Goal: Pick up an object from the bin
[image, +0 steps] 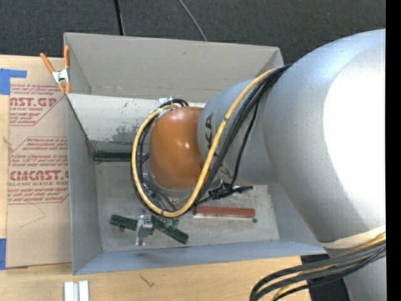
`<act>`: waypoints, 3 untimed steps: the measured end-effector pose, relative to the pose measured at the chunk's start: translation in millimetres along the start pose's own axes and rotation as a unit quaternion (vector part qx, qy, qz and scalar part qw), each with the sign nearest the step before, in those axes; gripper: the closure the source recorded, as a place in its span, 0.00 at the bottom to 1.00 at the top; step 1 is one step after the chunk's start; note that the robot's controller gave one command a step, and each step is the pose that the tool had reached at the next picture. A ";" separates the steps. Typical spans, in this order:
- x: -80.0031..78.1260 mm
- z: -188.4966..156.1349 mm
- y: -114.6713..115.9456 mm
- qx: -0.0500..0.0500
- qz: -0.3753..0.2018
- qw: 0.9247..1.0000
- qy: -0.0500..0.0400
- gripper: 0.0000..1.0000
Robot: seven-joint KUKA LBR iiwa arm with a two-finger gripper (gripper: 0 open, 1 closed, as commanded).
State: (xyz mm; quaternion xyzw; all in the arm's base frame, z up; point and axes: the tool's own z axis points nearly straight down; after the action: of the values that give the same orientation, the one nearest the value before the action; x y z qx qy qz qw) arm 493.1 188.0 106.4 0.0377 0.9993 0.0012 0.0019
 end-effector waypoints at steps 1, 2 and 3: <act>1.1 38.6 1.3 -0.001 0.007 1.000 -0.001 0.00; 10.3 9.5 -7.3 0.002 0.089 0.996 0.003 0.00; 10.9 14.6 -8.4 0.001 0.058 0.998 0.001 0.00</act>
Offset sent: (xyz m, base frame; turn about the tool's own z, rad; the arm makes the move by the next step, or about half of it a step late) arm -0.0125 -0.0091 0.0028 0.2000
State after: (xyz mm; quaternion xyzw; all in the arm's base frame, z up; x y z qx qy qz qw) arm 481.7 180.5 91.7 0.0952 0.9955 0.0001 0.0007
